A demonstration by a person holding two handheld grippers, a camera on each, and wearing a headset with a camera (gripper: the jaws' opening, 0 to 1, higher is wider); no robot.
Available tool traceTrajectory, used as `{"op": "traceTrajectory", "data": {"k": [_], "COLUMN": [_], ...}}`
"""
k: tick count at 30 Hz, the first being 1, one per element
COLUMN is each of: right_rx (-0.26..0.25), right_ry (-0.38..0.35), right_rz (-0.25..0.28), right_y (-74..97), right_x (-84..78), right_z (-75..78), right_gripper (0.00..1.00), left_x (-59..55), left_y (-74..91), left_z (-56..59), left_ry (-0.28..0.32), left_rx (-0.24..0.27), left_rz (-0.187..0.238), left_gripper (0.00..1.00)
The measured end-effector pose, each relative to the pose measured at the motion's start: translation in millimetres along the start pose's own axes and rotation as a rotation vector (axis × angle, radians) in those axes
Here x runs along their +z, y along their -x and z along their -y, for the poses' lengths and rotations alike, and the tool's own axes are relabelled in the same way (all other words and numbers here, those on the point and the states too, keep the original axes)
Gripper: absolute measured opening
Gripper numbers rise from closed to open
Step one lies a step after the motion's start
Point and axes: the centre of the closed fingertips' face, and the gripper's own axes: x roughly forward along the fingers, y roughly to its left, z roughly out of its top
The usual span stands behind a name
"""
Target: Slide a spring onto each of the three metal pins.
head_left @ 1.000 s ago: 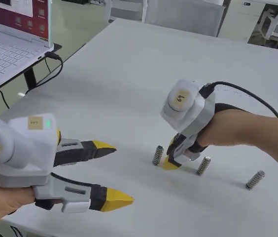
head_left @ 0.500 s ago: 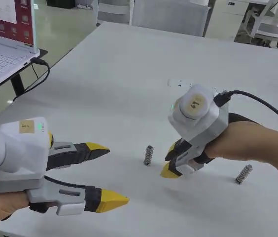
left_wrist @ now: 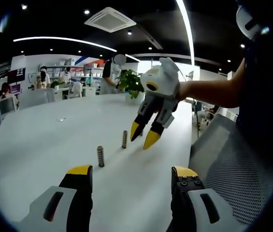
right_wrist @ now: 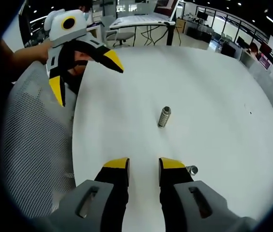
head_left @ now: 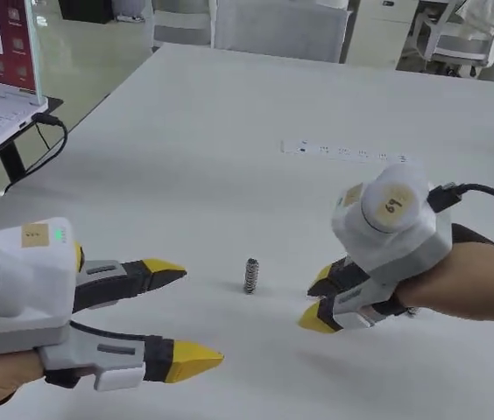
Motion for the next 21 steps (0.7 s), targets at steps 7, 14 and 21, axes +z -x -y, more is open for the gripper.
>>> {"op": "traceTrajectory", "data": {"k": [7,14,21], "right_rx": [-0.035,-0.072,-0.127], "right_ry": [-0.061,-0.125,-0.208], "right_rz": [0.043,0.086,0.130], "right_y": [16.0,31.5,49.3], "right_x": [-12.5,-23.6,-40.6], "right_z": [-1.1,1.3,7.9], "right_gripper": [0.22,0.23,0.23], "left_x": [-1.8,-1.2,-2.2], "left_y": [-2.2,-6.6,-9.8], "left_z": [2.9,7.2,9.8], "left_ry": [0.004,0.007,0.010], "left_rx": [-0.007,-0.020,-0.032], "left_rz": [-0.007,-0.009,-0.016], "left_gripper": [0.62,0.62,0.63]}}
